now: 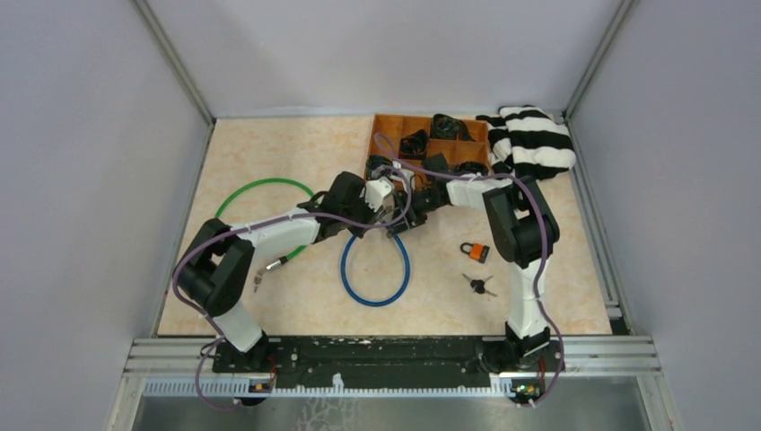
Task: Lock with the key
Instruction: Lock the lock.
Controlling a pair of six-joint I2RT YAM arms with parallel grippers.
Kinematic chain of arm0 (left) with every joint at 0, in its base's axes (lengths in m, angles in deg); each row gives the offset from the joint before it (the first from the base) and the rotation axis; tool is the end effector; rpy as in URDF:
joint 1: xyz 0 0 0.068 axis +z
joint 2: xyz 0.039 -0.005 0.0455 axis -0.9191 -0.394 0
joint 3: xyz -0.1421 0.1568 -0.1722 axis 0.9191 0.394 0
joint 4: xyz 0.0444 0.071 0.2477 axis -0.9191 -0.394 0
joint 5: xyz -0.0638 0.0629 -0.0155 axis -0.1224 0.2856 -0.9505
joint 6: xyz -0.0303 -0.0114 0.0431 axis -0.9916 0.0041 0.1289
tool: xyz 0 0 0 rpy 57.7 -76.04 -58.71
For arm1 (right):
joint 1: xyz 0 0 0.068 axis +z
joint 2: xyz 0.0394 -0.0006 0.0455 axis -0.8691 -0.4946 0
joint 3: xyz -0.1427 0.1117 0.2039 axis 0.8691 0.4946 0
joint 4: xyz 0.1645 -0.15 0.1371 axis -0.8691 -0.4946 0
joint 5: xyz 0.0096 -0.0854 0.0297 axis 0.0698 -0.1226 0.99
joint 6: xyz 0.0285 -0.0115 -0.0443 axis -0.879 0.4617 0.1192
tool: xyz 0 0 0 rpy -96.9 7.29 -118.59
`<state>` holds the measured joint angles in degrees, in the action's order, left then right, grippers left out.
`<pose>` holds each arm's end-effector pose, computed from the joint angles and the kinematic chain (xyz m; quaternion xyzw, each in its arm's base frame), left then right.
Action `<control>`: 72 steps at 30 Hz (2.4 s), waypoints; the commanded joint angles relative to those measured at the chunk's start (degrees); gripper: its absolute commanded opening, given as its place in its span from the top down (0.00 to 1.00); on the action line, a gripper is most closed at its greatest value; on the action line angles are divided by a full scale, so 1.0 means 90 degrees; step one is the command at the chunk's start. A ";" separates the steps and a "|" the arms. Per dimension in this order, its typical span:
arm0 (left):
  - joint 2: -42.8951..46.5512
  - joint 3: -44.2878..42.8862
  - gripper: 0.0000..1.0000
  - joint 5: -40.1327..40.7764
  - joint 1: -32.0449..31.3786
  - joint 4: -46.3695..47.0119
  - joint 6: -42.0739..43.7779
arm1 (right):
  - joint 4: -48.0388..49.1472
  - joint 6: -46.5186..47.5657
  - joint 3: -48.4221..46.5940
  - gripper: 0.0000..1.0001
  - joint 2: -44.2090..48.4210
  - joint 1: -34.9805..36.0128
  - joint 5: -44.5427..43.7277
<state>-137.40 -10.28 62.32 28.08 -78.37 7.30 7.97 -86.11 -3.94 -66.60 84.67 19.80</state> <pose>0.2768 -0.2244 0.1888 0.4033 0.8256 -0.1157 0.3774 0.3561 0.1918 0.1380 -0.2915 0.8293 0.4614 0.1201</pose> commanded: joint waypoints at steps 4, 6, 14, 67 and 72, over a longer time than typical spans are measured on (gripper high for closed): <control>-0.0017 -0.0093 1.00 -0.0094 0.0129 0.0113 -0.0220 | 0.0553 0.0093 0.0481 0.56 0.0478 -0.0026 0.0314; 0.0023 -0.0072 1.00 -0.0112 0.0147 0.0142 -0.0272 | 0.0683 0.0032 0.0639 0.56 0.0494 -0.0026 0.0328; 0.0200 0.0085 1.00 -0.0393 0.0204 0.0310 -0.0344 | 0.1382 -0.0333 0.0734 0.90 0.0546 -0.0027 0.0474; 0.0872 -0.0316 0.61 -0.6469 0.1763 0.0926 -0.1399 | 0.0661 0.2612 0.1094 1.00 0.3592 -0.0144 0.0367; 0.0941 -0.0317 0.52 -0.6132 0.1762 0.0923 -0.1332 | 0.0613 0.2638 0.1091 1.00 0.3646 -0.0136 0.0405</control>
<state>-129.05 -11.09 6.65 43.97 -70.68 -4.81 11.31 -63.56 6.75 -37.25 82.84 20.13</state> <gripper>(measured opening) 0.472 0.077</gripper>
